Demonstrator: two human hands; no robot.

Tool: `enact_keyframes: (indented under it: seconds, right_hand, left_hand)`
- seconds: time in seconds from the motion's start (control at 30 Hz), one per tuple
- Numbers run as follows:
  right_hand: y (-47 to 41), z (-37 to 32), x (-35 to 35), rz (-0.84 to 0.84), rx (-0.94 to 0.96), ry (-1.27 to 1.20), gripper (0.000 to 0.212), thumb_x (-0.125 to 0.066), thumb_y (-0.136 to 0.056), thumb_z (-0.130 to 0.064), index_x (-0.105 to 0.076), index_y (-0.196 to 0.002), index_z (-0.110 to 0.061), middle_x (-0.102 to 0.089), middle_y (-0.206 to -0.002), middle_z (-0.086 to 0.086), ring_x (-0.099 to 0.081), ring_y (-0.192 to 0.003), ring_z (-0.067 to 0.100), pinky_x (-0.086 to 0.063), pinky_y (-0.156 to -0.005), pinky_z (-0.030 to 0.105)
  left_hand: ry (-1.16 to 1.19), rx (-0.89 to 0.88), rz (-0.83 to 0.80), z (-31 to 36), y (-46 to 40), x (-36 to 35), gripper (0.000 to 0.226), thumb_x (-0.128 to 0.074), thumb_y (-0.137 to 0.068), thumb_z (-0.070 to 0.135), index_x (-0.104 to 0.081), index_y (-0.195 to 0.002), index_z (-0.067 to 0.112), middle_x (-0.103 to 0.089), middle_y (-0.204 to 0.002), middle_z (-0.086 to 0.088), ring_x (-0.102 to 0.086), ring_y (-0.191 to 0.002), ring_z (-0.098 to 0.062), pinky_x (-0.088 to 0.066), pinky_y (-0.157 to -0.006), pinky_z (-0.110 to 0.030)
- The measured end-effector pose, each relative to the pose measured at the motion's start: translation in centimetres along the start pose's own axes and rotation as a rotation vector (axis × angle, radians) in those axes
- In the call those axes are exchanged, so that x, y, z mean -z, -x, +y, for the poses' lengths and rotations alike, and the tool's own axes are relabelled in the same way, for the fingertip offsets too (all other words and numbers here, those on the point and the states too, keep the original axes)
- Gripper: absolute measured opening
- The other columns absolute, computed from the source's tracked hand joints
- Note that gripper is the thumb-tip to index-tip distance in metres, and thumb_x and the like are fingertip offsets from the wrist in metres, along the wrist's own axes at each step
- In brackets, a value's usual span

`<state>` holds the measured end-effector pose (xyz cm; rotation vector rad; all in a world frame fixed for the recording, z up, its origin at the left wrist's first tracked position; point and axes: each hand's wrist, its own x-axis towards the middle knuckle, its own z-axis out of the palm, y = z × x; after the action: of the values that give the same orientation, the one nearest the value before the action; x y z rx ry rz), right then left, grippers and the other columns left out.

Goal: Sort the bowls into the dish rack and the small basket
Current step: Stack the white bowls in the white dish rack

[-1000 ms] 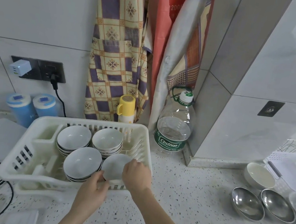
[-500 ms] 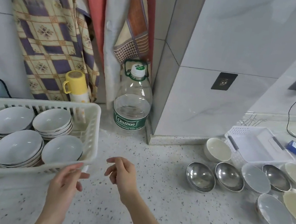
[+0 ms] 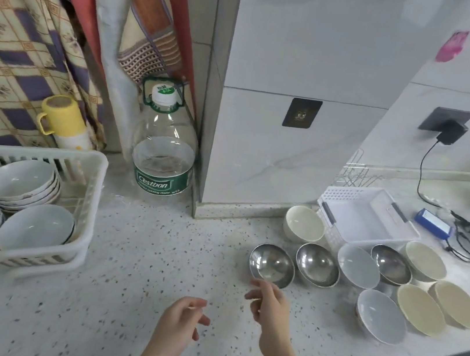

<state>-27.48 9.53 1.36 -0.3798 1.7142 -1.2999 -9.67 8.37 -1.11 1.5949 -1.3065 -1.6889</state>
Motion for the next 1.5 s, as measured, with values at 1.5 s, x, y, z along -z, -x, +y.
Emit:
enact_keyframes:
  seconds: [1.5]
  right_hand:
    - [-14.4, -6.7, 33.1, 0.101, -0.003, 0.082, 0.017, -0.052, -0.095, -0.013, -0.069, -0.095, -0.016, -0.058, -0.062, -0.002, -0.038, -0.052, 0.012, -0.031, -0.05, 0.023]
  left_hand:
    - [-0.066, 0.158, -0.127, 4.6, -4.0, -33.5, 0.032, -0.049, -0.093, 0.008, -0.049, -0.12, 0.025, -0.067, -0.092, -0.007, -0.053, -0.048, -0.006, -0.037, -0.046, -0.02]
